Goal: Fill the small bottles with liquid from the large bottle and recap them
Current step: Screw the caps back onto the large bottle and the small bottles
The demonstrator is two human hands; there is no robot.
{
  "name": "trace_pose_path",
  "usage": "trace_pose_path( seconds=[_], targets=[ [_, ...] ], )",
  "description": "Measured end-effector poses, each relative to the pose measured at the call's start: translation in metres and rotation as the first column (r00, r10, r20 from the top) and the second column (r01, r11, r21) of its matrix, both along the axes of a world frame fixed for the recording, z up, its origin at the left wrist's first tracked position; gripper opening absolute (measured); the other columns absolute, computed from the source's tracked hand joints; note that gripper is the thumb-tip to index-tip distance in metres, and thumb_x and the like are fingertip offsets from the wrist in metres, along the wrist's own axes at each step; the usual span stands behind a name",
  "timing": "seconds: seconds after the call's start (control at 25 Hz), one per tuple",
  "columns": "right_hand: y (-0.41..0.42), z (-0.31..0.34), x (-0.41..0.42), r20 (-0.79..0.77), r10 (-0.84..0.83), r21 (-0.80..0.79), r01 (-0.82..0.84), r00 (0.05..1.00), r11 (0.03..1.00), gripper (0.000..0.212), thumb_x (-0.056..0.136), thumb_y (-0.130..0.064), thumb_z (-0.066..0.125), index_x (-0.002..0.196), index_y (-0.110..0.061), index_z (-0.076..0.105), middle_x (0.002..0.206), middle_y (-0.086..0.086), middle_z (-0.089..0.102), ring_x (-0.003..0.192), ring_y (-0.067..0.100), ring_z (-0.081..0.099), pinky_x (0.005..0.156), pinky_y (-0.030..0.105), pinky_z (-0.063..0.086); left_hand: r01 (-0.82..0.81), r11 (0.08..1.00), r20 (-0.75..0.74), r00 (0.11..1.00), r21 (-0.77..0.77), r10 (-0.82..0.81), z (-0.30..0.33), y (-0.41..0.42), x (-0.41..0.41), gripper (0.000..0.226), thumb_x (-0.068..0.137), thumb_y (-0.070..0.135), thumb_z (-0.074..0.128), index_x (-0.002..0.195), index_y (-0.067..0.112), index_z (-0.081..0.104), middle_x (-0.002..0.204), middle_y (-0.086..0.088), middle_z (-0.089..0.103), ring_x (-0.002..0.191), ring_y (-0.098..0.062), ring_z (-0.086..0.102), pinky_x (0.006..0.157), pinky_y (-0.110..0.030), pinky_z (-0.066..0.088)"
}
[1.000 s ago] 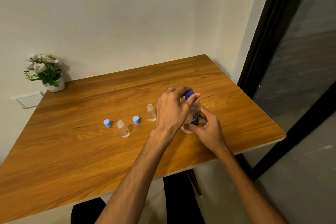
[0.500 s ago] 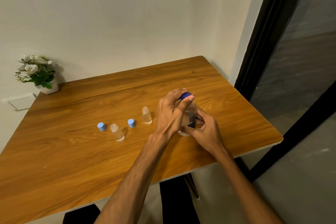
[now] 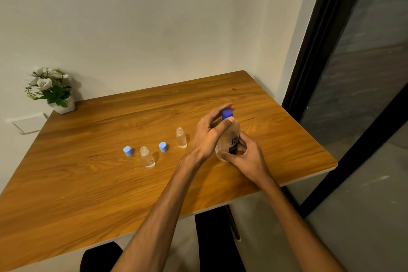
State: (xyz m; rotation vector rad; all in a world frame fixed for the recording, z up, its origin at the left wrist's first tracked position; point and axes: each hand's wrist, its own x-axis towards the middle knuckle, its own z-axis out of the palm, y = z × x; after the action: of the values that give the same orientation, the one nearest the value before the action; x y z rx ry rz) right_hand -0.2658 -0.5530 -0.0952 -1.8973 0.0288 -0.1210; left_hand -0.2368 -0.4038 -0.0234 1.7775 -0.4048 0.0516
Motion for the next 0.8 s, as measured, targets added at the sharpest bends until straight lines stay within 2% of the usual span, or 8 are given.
trace_pose_path(
  seconds=[0.12, 0.2, 0.32, 0.44, 0.52, 0.6, 0.68, 0.8],
  targets=[
    [0.002, 0.005, -0.008, -0.023, -0.033, -0.063, 0.031, 0.999, 0.998, 0.108, 0.068, -0.037, 0.097, 0.158, -0.03, 0.039, 0.154, -0.001, 0.055, 0.136, 0.021, 0.056, 0.109, 0.049, 0.053, -0.077, 0.997, 0.016, 0.997, -0.008, 0.077, 0.001, 0.004, -0.009, 0.056, 0.095, 0.034, 0.065, 0.15, 0.025, 0.054, 0.152, 0.006, 0.057, 0.139, -0.009, 0.053, 0.112, -0.037, 0.049],
    [0.004, 0.012, -0.022, 0.027, -0.15, -0.101, 0.152, 0.988, 0.983, 0.104, 0.069, -0.038, 0.096, 0.156, -0.027, 0.042, 0.153, -0.002, 0.056, 0.136, 0.016, 0.055, 0.109, 0.043, 0.052, -0.19, 0.981, 0.056, 0.98, -0.035, 0.192, -0.003, 0.01, -0.018, 0.046, 0.098, 0.026, 0.068, 0.143, 0.022, 0.061, 0.145, 0.004, 0.063, 0.133, -0.01, 0.058, 0.107, -0.036, 0.053],
    [0.014, 0.018, -0.053, 0.293, -0.365, -0.068, 0.4, 0.884, 0.914, 0.054, 0.08, -0.027, 0.089, 0.129, -0.023, 0.067, 0.122, -0.006, 0.073, 0.111, 0.007, 0.068, 0.091, 0.037, 0.061, -0.405, 0.908, 0.085, 0.906, -0.109, 0.414, -0.012, 0.026, -0.037, 0.025, 0.097, 0.01, 0.067, 0.119, 0.017, 0.074, 0.117, 0.004, 0.075, 0.111, -0.009, 0.069, 0.092, -0.037, 0.061],
    [0.041, 0.023, -0.073, 0.372, -0.356, 0.039, 0.368, 0.858, 0.929, 0.019, 0.086, -0.014, 0.08, 0.1, -0.026, 0.076, 0.091, -0.017, 0.076, 0.082, 0.004, 0.073, 0.07, 0.033, 0.064, -0.539, 0.832, 0.148, 0.819, -0.135, 0.555, -0.017, 0.049, -0.057, 0.021, 0.092, 0.001, 0.065, 0.1, 0.016, 0.078, 0.095, 0.003, 0.077, 0.089, -0.012, 0.072, 0.079, -0.039, 0.062],
    [0.065, 0.023, -0.073, 0.326, -0.255, 0.044, 0.255, 0.91, 0.966, 0.017, 0.087, -0.01, 0.081, 0.097, -0.022, 0.078, 0.086, -0.015, 0.076, 0.078, 0.005, 0.073, 0.067, 0.029, 0.064, -0.603, 0.797, 0.314, 0.761, 0.019, 0.568, -0.016, 0.067, -0.06, 0.018, 0.088, 0.003, 0.066, 0.097, 0.013, 0.077, 0.093, 0.0, 0.076, 0.086, -0.018, 0.07, 0.077, -0.041, 0.058],
    [0.092, 0.023, -0.063, 0.257, -0.143, 0.033, 0.139, 0.956, 0.99, 0.021, 0.089, -0.01, 0.08, 0.108, -0.018, 0.077, 0.095, -0.011, 0.077, 0.083, 0.003, 0.074, 0.073, 0.029, 0.065, -0.648, 0.685, 0.452, 0.748, 0.334, 0.487, -0.006, 0.085, -0.053, 0.02, 0.085, 0.012, 0.066, 0.102, 0.013, 0.077, 0.1, -0.003, 0.074, 0.097, -0.023, 0.066, 0.084, -0.042, 0.053],
    [0.115, 0.023, -0.045, 0.154, -0.074, 0.005, 0.074, 0.985, 0.997, 0.039, 0.09, -0.016, 0.08, 0.127, -0.02, 0.069, 0.117, -0.009, 0.075, 0.091, 0.001, 0.073, 0.078, 0.03, 0.065, -0.596, 0.477, 0.454, 0.803, 0.646, 0.387, 0.009, 0.102, -0.033, 0.031, 0.084, 0.022, 0.065, 0.113, 0.016, 0.075, 0.112, -0.005, 0.074, 0.114, -0.027, 0.063, 0.098, -0.042, 0.044],
    [0.137, 0.022, -0.014, 0.072, -0.075, -0.141, 0.084, 0.995, 0.986, 0.068, 0.088, -0.026, 0.081, 0.148, -0.021, 0.05, 0.133, -0.005, 0.069, 0.099, 0.008, 0.073, 0.087, 0.037, 0.063, -0.321, 0.132, 0.272, 0.917, 0.938, 0.292, 0.03, 0.114, 0.001, 0.038, 0.089, 0.038, 0.066, 0.123, 0.019, 0.07, 0.121, -0.006, 0.072, 0.124, -0.028, 0.061, 0.113, -0.046, 0.034]
  ],
)
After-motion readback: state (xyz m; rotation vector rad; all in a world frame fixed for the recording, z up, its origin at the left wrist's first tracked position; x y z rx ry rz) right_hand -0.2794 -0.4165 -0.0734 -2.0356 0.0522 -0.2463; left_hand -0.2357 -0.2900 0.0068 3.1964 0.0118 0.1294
